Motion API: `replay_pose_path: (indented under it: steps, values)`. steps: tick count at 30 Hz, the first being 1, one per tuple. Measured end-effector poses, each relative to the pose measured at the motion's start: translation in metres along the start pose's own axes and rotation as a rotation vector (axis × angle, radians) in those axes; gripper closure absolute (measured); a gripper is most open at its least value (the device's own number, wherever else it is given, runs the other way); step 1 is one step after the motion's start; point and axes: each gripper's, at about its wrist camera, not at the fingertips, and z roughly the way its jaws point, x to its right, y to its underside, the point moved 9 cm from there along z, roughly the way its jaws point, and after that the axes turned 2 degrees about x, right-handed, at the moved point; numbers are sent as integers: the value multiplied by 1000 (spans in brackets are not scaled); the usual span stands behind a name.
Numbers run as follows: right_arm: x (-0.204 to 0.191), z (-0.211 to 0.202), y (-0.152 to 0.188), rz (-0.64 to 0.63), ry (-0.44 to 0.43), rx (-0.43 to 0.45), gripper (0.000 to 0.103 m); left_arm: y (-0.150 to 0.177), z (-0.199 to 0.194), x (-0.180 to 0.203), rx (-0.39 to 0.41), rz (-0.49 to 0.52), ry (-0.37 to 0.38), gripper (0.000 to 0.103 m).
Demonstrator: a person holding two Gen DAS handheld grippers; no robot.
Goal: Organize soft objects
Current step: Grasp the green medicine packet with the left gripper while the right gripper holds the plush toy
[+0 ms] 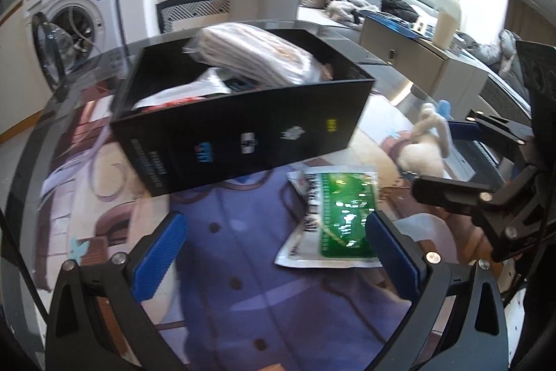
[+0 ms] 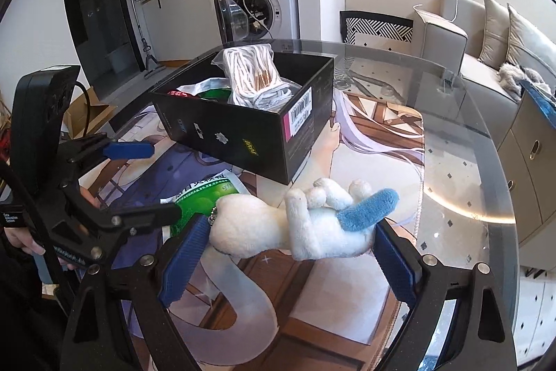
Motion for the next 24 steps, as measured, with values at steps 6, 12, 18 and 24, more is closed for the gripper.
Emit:
replay_pose_path:
  steps: [6, 12, 18, 24]
  values:
    - [3, 4, 1, 3, 2, -8, 10, 2, 7, 18, -33, 60, 20, 0]
    - [6, 4, 3, 6, 1, -13, 10, 3, 9, 24, -63, 75, 51, 0]
    - [7, 3, 4, 3, -3, -15, 10, 5, 13, 28, -83, 102, 46, 0]
    - [6, 3, 6, 1, -6, -20, 10, 4, 19, 26, -97, 97, 34, 5]
